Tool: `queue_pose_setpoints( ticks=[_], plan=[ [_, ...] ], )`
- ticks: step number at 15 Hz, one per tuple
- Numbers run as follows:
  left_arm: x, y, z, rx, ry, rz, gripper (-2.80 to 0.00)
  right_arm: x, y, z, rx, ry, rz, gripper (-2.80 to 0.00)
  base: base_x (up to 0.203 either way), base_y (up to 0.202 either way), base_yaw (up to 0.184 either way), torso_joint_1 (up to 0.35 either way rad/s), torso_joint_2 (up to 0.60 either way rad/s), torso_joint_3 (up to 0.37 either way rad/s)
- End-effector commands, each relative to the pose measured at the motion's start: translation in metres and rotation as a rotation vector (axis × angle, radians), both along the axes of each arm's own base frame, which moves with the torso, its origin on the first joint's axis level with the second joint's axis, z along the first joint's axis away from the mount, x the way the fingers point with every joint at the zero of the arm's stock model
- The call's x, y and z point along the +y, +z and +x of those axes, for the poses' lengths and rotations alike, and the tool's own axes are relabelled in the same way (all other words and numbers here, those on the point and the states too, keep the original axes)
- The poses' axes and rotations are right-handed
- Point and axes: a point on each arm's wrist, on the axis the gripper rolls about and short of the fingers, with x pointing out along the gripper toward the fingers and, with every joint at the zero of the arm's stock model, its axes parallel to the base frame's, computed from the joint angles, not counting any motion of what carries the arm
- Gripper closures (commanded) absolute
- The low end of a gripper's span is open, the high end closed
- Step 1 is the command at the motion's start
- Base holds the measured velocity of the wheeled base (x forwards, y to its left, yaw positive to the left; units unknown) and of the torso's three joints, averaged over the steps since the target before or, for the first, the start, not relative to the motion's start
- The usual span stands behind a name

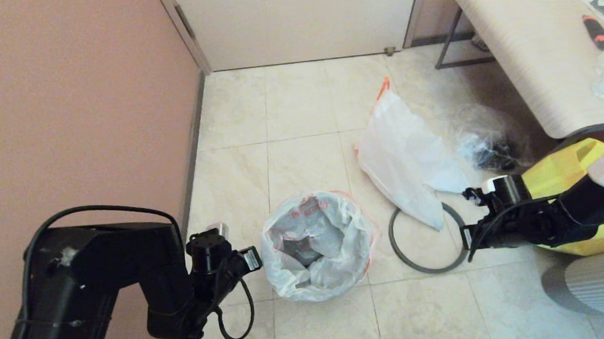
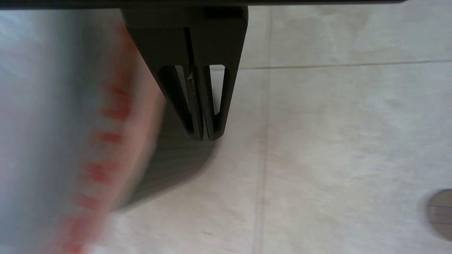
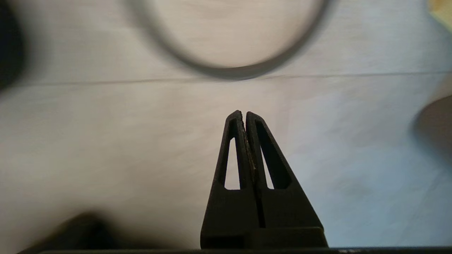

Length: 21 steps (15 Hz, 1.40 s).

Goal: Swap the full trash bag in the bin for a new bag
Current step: Place the trash can ring on the trash can

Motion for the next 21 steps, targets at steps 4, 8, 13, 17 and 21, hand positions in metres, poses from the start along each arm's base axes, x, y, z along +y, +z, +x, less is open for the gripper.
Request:
queue_pose_setpoints(
  ticks=[4,8,13,17,21],
  plan=[
    [-0.004,-0.004,-0.002,0.0,-0.009,0.02,0.0,-0.078,-0.124,0.058,-0.009,0.033,-0.089,0.0,0.0,0.0,0.0,0.0,0.0,0.0],
    [-0.005,-0.005,-0.002,0.001,-0.011,0.022,0.0,-0.102,-0.137,0.089,-0.094,0.03,-0.08,0.0,0.0,0.0,0.0,0.0,0.0,0.0],
    [-0.005,-0.006,-0.003,0.004,-0.012,0.025,0.0,-0.109,-0.166,0.116,-0.058,0.025,-0.077,0.0,0.0,0.0,0.0,0.0,0.0,0.0],
    [-0.005,-0.007,-0.003,0.002,-0.017,0.041,0.0,-0.107,-0.175,0.115,-0.054,0.049,-0.102,0.0,0.0,0.0,0.0,0.0,0.0,0.0],
    [-0.005,-0.007,-0.003,0.003,-0.017,0.041,0.0,-0.113,-0.145,0.122,-0.141,-0.031,-0.123,-2.8,0.0,0.0,0.0,0.0,0.0,0.0]
  ],
)
